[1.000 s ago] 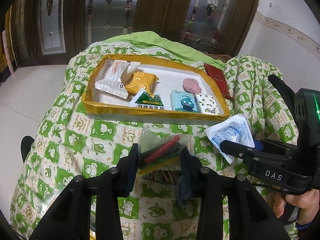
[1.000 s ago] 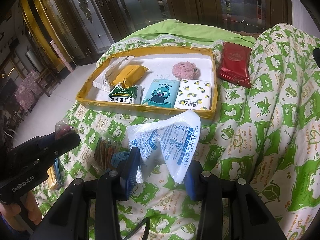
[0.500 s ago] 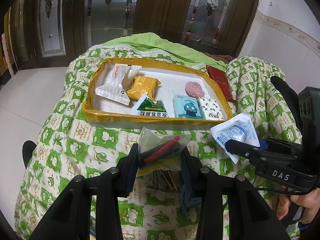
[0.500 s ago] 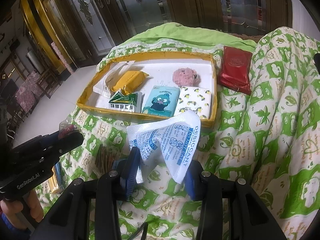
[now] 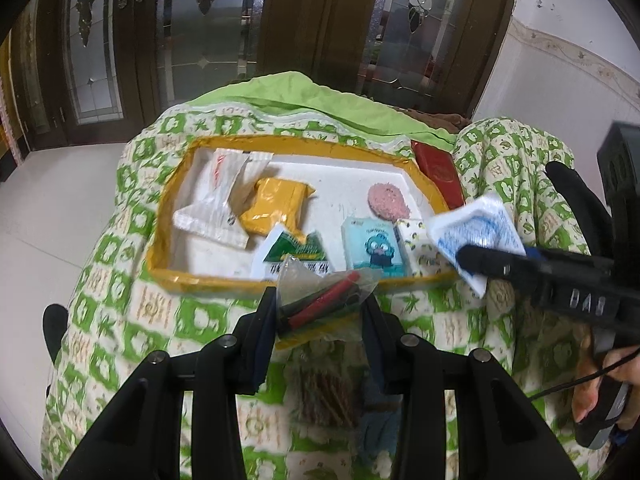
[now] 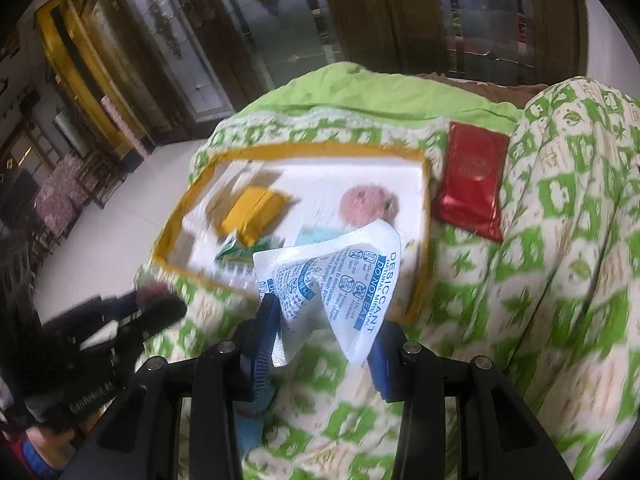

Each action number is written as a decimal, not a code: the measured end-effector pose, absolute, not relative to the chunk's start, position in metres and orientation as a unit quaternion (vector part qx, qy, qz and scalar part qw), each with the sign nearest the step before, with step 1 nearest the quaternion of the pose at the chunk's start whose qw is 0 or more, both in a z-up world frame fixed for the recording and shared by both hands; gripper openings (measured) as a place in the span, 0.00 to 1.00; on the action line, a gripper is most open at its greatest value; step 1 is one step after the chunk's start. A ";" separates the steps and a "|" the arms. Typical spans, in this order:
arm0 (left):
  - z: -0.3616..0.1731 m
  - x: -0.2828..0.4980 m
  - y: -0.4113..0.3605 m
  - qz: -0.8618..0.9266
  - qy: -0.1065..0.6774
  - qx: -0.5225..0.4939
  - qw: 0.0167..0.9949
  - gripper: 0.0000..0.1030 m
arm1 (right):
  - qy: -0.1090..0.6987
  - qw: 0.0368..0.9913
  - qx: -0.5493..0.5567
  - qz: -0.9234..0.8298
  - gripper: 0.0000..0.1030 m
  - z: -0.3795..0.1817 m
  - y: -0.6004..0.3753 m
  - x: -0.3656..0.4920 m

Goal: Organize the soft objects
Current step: 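Carry desiccant packet and pen bag over the tray, then lower both held items into the tray and open both grippers, then withdraw both grippers from the tray toward the remaining items, then close right gripper on blue knitted doll while left gripper closes on yellow-item clear bag, then lift blue doll and yellow-item bag and move both toward the tray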

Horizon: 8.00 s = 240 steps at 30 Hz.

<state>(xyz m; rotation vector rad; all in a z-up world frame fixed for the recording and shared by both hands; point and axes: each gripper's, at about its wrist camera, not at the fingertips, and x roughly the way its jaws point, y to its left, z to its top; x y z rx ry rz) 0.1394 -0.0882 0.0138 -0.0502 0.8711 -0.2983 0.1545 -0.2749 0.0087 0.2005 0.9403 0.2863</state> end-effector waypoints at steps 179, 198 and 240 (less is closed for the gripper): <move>-0.042 0.030 -0.020 -0.080 0.482 -0.073 0.870 0.35 | 0.513 0.833 0.078 0.192 0.29 -0.064 -0.213 0.093; -0.034 0.028 -0.014 -0.076 0.466 -0.084 0.878 0.35 | 0.487 0.846 0.118 0.183 0.29 -0.048 -0.238 0.092; -0.012 0.062 -0.027 -0.084 0.436 -0.082 0.892 0.35 | 0.472 0.851 0.079 0.216 0.29 -0.037 -0.211 0.089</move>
